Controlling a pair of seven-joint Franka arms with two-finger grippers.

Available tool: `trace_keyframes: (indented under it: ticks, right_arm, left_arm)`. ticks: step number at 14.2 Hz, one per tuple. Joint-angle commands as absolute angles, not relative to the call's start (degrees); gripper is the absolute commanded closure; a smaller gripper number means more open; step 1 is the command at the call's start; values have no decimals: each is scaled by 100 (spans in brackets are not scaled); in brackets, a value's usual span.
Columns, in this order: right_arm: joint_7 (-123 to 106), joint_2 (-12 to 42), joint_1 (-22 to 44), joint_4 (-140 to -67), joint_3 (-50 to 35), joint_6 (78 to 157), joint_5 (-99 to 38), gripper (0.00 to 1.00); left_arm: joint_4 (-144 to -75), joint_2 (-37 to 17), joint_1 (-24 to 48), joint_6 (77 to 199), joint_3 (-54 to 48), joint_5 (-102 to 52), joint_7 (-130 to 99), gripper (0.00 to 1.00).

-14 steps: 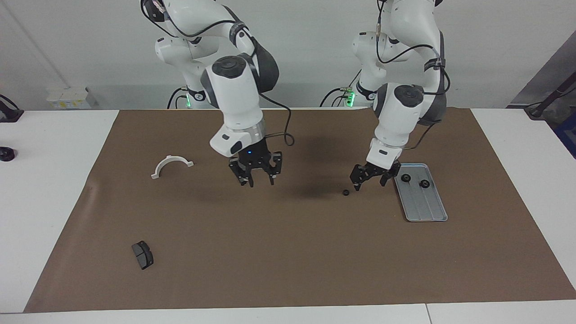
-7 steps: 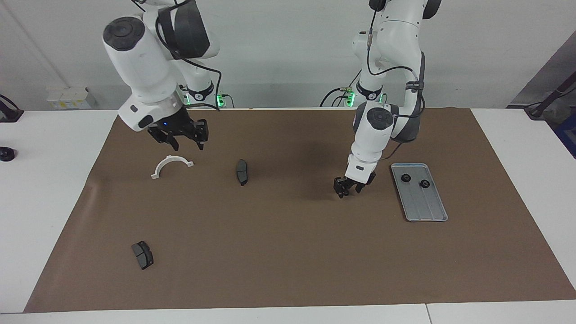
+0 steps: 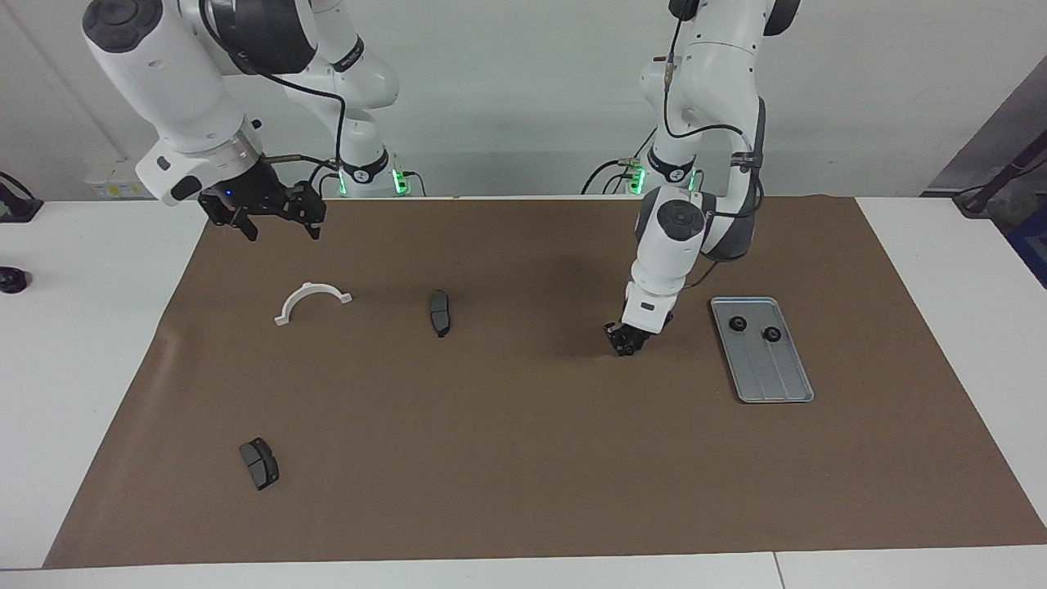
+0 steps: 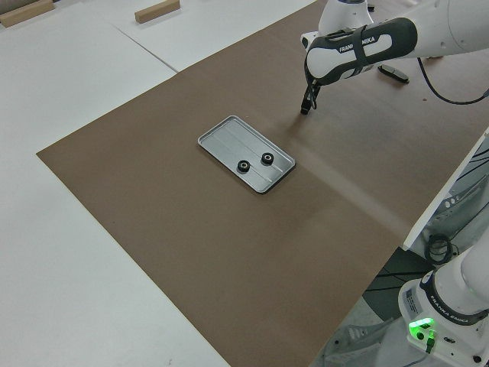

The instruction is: Pick bearing gear from pile to tray

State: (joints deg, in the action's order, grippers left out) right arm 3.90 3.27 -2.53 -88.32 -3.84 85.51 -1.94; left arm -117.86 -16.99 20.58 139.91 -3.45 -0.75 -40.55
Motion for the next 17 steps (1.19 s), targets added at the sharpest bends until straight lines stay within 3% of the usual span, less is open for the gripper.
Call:
trace_keyframes:
  ticks: [1, 4, 6, 9, 11, 17]
  right_arm:
    - [-7, 141, -641, -8974, -422, 8604, -334, 0]
    - [-334, 114, -660, -9070, -63, 9025, -308, 0]
    - [-351, -17, -642, -9393, 157, 9463, -229, 0]
    - [-325, -298, -169, -10062, 728, 10168, -220, 0]
    - [-273, -281, -106, -10037, 721, 10222, -211, 0]
    - [-290, -246, -26, -9501, 686, 9871, -211, 0]
  left_arm:
    - [-12076, -1521, 2171, 14141, -246, -53, -4184, 63]
    - [-12094, -1521, 2171, 14133, -246, -53, -4184, 68]
    - [-12094, -1521, 2171, 14133, -246, -53, -4175, 100]
    - [-11971, -1529, 2110, 14054, -237, -53, -4087, 100]
    - [-11752, -1425, 2005, 13888, -185, -53, -3886, 100]
    - [-11039, -1195, 416, 13209, -220, -114, -1498, 100]
